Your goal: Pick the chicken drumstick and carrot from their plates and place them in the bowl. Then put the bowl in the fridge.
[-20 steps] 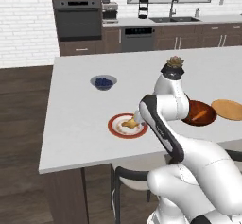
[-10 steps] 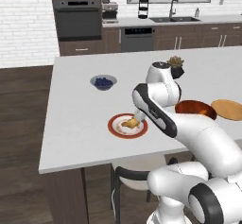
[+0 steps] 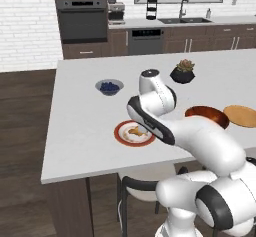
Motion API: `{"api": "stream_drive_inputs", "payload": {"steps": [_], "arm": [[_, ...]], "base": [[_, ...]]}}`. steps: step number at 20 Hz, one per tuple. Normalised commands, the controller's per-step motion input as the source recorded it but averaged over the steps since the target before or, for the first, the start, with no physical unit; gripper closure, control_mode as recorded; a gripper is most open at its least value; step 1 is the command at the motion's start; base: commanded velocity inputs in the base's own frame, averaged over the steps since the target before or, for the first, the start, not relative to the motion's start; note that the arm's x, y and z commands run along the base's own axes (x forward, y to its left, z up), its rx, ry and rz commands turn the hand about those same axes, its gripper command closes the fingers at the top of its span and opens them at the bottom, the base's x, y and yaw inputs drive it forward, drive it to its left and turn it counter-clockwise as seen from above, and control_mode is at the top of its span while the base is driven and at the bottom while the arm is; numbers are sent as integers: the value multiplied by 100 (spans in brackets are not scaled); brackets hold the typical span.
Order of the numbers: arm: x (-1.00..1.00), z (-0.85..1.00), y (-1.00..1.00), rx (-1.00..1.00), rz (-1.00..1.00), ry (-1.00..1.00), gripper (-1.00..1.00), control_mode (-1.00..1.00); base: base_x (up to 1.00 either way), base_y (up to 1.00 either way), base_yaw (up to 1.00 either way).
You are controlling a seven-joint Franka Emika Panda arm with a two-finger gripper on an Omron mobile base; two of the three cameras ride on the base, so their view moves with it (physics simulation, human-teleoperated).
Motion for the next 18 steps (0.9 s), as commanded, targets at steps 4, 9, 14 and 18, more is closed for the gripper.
{"api": "stream_drive_inputs", "payload": {"steps": [4, 9, 14, 18], "arm": [[51, -30, 0, 0, 8, 12, -100, -100], [48, -31, 0, -1, 7, 6, -100, -100], [58, -28, 9, -3, 3, 3, -100, -100], [38, -22, 15, -2, 1, 0, -100, -100]], "base": [[0, 0, 0], [0, 0, 0], [0, 0, 0], [0, 0, 0]]}}
